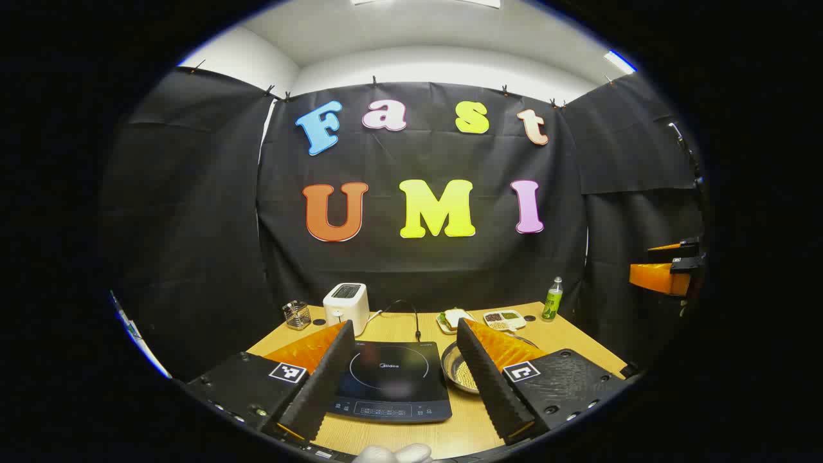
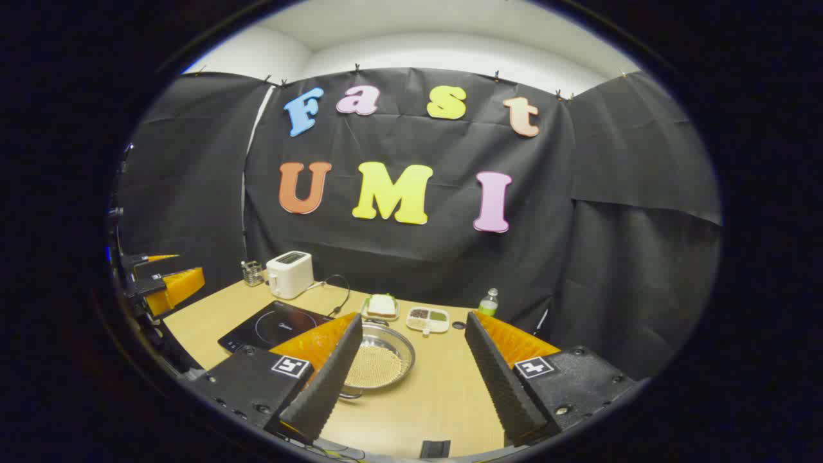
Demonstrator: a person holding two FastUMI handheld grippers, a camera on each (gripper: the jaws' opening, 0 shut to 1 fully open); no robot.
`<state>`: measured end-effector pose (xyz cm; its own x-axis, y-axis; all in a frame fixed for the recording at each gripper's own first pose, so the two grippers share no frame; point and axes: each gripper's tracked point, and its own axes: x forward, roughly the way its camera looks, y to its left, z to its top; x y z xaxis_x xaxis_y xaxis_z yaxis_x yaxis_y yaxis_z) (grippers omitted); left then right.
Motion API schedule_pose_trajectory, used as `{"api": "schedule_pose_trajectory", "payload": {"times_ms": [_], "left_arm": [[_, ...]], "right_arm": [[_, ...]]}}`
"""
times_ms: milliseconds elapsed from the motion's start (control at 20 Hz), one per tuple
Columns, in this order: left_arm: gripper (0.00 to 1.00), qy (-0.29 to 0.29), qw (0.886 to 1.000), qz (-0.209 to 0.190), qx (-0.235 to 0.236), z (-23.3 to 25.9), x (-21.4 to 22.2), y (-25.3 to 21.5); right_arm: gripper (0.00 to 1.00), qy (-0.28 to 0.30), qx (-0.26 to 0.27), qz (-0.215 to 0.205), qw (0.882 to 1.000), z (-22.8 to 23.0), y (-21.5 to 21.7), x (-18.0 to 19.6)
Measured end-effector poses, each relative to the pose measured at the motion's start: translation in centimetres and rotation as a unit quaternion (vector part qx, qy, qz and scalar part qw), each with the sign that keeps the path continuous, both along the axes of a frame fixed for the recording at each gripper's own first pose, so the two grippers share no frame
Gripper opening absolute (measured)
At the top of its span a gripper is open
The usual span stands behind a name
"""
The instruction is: First push the handle of the pot to place it horizontally, then grasp the pot with both hands and set it on the induction cooktop.
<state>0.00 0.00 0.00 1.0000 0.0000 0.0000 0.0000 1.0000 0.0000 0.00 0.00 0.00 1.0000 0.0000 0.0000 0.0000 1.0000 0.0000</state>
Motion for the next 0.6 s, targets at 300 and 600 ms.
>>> {"api": "schedule_pose_trajectory", "payload": {"times_ms": [300, 600], "left_arm": [[0.95, -0.014, 1.0, 0.002, -0.007, 0.0, -1.3, 0.3], [0.95, -0.018, 1.0, 0.024, -0.004, -0.4, -3.0, 1.1]], "right_arm": [[1.0, 0.024, -0.024, 0.045, 0.998, -1.1, 3.6, 1.8], [1.0, 0.063, -0.048, 0.121, 0.989, -3.5, 9.1, 4.7]]}}
